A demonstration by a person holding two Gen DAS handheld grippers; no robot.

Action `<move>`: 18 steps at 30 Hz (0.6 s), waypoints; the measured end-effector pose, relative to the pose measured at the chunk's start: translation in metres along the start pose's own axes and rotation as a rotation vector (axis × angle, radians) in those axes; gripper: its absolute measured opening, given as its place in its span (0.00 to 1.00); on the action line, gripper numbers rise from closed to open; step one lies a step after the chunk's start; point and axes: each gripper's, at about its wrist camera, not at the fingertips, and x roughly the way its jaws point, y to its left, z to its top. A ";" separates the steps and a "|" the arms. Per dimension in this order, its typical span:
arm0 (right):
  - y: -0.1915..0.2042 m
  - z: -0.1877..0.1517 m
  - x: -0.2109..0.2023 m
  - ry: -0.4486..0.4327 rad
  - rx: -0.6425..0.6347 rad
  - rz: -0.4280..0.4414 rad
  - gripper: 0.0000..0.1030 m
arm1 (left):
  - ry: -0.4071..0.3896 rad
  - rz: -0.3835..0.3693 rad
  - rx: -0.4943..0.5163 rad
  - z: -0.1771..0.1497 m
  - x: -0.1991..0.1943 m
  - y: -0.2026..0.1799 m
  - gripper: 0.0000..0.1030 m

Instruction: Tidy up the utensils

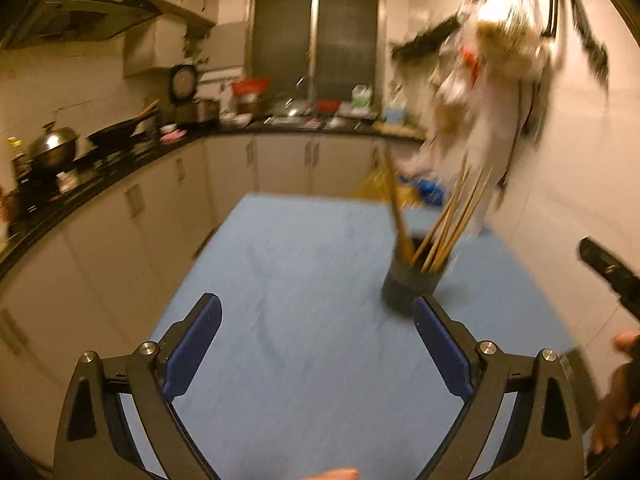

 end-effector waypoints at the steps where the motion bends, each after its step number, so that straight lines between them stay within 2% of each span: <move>1: 0.001 -0.007 -0.004 0.014 -0.013 -0.014 0.94 | 0.022 0.030 0.012 -0.010 -0.003 0.000 0.95; 5: 0.008 -0.046 -0.021 0.062 -0.017 -0.109 0.95 | 0.085 0.107 0.067 -0.048 -0.012 0.000 0.96; 9: 0.010 -0.075 -0.024 0.132 -0.040 -0.145 0.95 | 0.119 0.159 0.088 -0.067 -0.022 0.000 0.96; 15: 0.007 -0.086 -0.035 0.149 -0.057 -0.157 0.95 | 0.089 0.252 0.087 -0.085 -0.041 -0.001 0.96; 18: 0.010 -0.090 -0.042 0.148 -0.075 -0.157 0.95 | 0.101 0.239 0.090 -0.090 -0.045 -0.001 0.96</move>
